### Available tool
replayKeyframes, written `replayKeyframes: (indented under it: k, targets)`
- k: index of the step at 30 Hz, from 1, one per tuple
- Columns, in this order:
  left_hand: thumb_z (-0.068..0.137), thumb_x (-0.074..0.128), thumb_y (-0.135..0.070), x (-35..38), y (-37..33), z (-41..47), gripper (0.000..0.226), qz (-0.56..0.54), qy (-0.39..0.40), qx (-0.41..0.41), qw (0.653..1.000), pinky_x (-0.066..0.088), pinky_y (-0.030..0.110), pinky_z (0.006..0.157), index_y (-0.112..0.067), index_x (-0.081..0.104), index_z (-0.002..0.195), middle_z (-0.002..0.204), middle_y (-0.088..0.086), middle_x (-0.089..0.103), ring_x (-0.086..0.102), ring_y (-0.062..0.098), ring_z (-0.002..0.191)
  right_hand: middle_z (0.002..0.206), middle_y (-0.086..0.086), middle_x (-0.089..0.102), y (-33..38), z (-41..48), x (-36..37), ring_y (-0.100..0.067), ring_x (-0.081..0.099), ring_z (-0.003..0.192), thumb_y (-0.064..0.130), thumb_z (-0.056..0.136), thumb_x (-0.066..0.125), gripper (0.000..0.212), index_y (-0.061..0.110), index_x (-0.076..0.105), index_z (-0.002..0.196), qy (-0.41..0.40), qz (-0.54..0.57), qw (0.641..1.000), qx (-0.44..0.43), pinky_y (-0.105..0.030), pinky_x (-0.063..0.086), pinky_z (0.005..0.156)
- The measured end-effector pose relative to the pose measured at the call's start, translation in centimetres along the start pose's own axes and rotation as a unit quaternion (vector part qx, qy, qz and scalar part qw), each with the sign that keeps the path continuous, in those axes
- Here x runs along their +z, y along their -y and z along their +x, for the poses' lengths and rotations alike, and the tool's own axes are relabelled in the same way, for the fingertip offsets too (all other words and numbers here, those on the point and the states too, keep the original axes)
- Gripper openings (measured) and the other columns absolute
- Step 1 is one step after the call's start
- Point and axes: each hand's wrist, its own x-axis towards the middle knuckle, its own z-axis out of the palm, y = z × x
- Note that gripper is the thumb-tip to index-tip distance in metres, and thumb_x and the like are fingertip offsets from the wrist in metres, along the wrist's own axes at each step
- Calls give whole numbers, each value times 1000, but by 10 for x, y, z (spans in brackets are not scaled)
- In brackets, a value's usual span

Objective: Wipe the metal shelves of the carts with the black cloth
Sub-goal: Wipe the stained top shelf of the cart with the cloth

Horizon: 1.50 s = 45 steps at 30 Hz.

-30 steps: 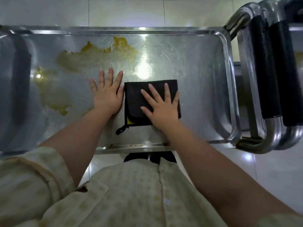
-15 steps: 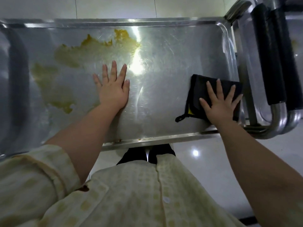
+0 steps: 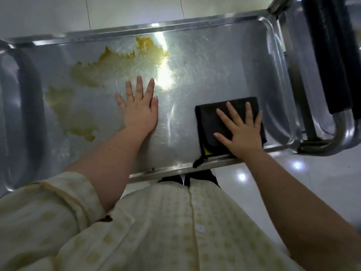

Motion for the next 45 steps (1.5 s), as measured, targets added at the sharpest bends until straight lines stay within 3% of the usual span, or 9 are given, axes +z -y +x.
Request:
replayKeyframes:
  k: [5, 10, 16, 20, 26, 33, 37, 41, 45]
  targets:
    - [104, 12, -48, -1, -1, 2, 55, 0, 1, 2, 1000, -11, 62, 116, -40, -1, 156, 166, -2, -7, -12, 31, 151, 164, 13, -12, -77, -14, -5, -38, -19, 148, 82, 80, 7, 77, 52, -12, 149, 36, 10, 994, 105, -67, -8, 114]
    - [103, 11, -48, 2, 4, 2, 55, -2, 0, -1, 1000, -11, 62, 116, -41, -1, 156, 166, -2, -7, -12, 30, 151, 163, 12, -10, 17, -18, 4, -49, -16, 145, 81, 82, 14, 78, 50, -10, 150, 30, -3, 999, 11, -75, -5, 109]
    - [104, 12, -48, -1, 5, 3, 54, -4, 1, 4, 1000, -9, 63, 116, -41, 0, 156, 166, -3, -6, -12, 30, 151, 160, 11, -25, 116, -16, 5, -44, -31, 142, 82, 86, 14, 77, 50, -18, 149, 41, -10, 996, -73, -73, -12, 108]
    - [103, 12, -48, 0, 3, 2, 55, -3, 2, 10, 1000, -8, 64, 116, -40, 2, 157, 166, -1, -4, -10, 31, 151, 164, 14, -2, 37, -23, 3, -40, -11, 149, 83, 82, 22, 79, 52, 3, 152, 15, 13, 999, -27, -68, -6, 114]
    - [103, 10, -49, 1, 3, 2, 56, 1, -3, 5, 1000, -7, 64, 116, -40, -1, 157, 166, -1, -6, -11, 31, 151, 164, 10, -14, -87, -37, -5, -38, -21, 147, 89, 75, -4, 81, 53, -18, 147, 54, -13, 994, 89, -66, -8, 114]
    - [103, 11, -48, -1, -1, 1, 56, 8, 7, -1, 1000, -9, 64, 116, -39, -2, 157, 166, -1, -8, -12, 31, 151, 163, 8, -11, 72, -17, 4, -49, -16, 145, 82, 82, 14, 80, 47, -4, 152, 33, -2, 999, -30, -73, -9, 109]
    - [105, 14, -47, -3, 1, 2, 55, -8, 4, 4, 1000, -9, 62, 116, -39, 2, 157, 166, -2, -5, -11, 30, 151, 161, 8, -21, 148, -17, 9, -46, -25, 143, 82, 85, 14, 79, 47, -10, 152, 38, -24, 994, -97, -72, -12, 109]
    - [104, 12, -48, -3, -1, 2, 55, -8, 12, 6, 1000, -9, 62, 116, -40, 1, 157, 166, -3, -7, -13, 29, 151, 165, 11, -1, 84, -14, 8, -38, -11, 149, 83, 83, 22, 79, 51, 1, 152, 11, 1, 995, -98, -68, -7, 113]
    - [104, 11, -49, -3, -1, 2, 55, -3, 11, 6, 1000, -9, 62, 117, -40, 0, 157, 166, -3, -8, -13, 29, 151, 165, 9, 5, -27, -24, 2, -38, -4, 150, 83, 79, 23, 82, 51, 2, 151, 20, 2, 1000, 16, -67, -2, 115]
